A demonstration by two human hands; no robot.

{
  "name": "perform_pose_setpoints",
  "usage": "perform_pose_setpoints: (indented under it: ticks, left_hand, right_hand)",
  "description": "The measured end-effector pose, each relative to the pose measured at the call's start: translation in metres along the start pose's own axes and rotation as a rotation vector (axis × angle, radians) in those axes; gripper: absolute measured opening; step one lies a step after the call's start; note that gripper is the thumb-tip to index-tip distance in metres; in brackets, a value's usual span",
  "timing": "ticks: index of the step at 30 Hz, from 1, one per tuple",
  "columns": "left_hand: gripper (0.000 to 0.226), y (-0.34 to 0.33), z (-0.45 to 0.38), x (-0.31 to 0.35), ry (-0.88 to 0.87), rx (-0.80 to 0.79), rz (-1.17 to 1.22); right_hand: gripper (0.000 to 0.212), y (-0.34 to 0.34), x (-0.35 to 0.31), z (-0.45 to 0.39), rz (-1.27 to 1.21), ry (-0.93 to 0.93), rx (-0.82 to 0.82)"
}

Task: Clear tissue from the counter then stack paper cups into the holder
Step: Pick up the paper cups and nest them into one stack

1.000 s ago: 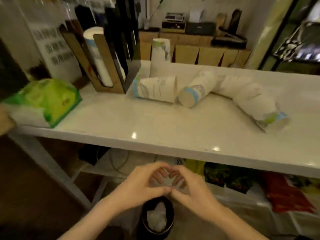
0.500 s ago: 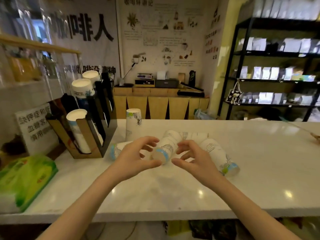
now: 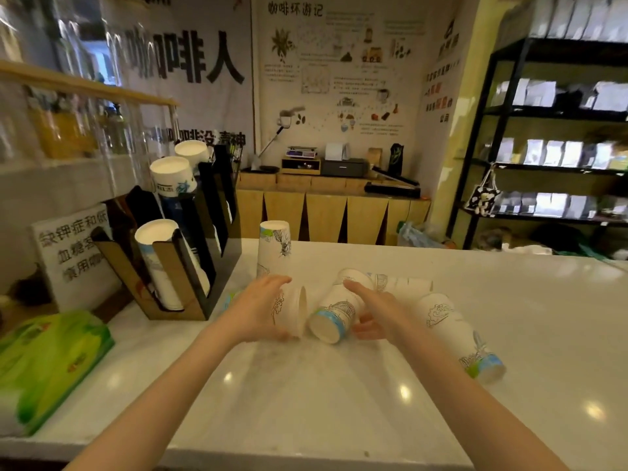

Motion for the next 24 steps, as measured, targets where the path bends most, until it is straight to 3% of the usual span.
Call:
perform_pose_setpoints:
  ticks: [4,9,13,15,19,24]
  left_hand:
    - [0.099,-0.018,-0.009,-0.008,0.035,-0.008,-0.063]
    - [0.087,-0.011,-0.014,-0.003,0.014,0.067,-0.149]
    - [0.088,-0.002,-0.012,-0.004,0.066,0.052,-0.156]
    - [0.085,0.002,-0.009,-0.001,0.061,0.048,-0.126]
    - [0.087,0.015,-0.01,-0.003,0.124,0.121,0.081]
    - [0.081,0.008,-0.017,0.011,0.23,0.199,0.698]
  right_hand:
    - [0.084,-0.011,0.008,-0.019,-0.033,-0.06,-0.015]
    - [0.066,-0.014,0.012,-0.022,-0.033,-0.071,-0.062]
    - [0.07,-0.01,0.018,-0.017,-0.016,-0.112,-0.114]
    - [0.06,-0.008,0.013,-0.013,0.017,-0.079,-0.152]
    - [0.037,-0.003,-0.016,-0.003,0.158,0.044,-0.212]
    - [0.042,0.022,-0.091,0.011,0.171,0.352,-0.158]
Point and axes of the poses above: each hand's wrist, its own z-axis away from the middle knuckle, its own y-axis out of the back of the hand, x = y × z, the point moved 7 cm from there along -z, towards the middle knuckle, and after that the axes turned 14 degrees about -z, right-handed, at the moved point
